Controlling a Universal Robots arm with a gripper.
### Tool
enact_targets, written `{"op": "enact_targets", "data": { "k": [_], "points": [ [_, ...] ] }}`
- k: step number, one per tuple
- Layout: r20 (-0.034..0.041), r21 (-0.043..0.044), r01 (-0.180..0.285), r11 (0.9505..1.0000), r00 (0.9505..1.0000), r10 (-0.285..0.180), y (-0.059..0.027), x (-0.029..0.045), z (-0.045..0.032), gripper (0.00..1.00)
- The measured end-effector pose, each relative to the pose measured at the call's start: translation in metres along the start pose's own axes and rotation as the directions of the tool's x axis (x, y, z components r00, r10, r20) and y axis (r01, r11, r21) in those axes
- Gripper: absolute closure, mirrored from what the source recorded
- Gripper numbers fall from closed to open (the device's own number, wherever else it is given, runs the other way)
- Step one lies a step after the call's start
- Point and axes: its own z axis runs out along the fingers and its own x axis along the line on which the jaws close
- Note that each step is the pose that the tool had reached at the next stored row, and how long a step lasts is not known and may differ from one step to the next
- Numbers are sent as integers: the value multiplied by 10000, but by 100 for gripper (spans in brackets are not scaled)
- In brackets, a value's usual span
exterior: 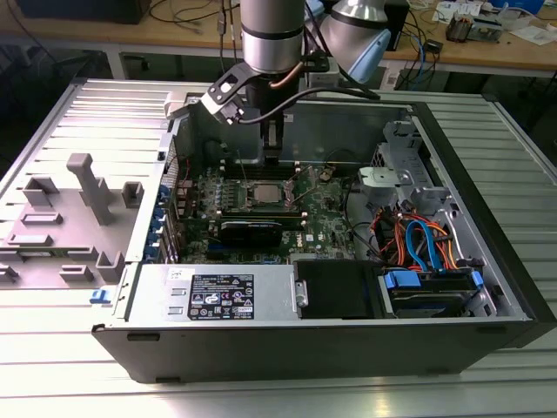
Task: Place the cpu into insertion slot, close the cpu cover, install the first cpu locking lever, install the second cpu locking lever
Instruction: 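Close the cpu cover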
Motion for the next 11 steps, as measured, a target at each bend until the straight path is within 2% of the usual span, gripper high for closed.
{"op": "enact_targets", "data": {
  "k": [11],
  "points": [
    [0,-1,0,10000,10000,0,93,1,4,89]
  ]
}}
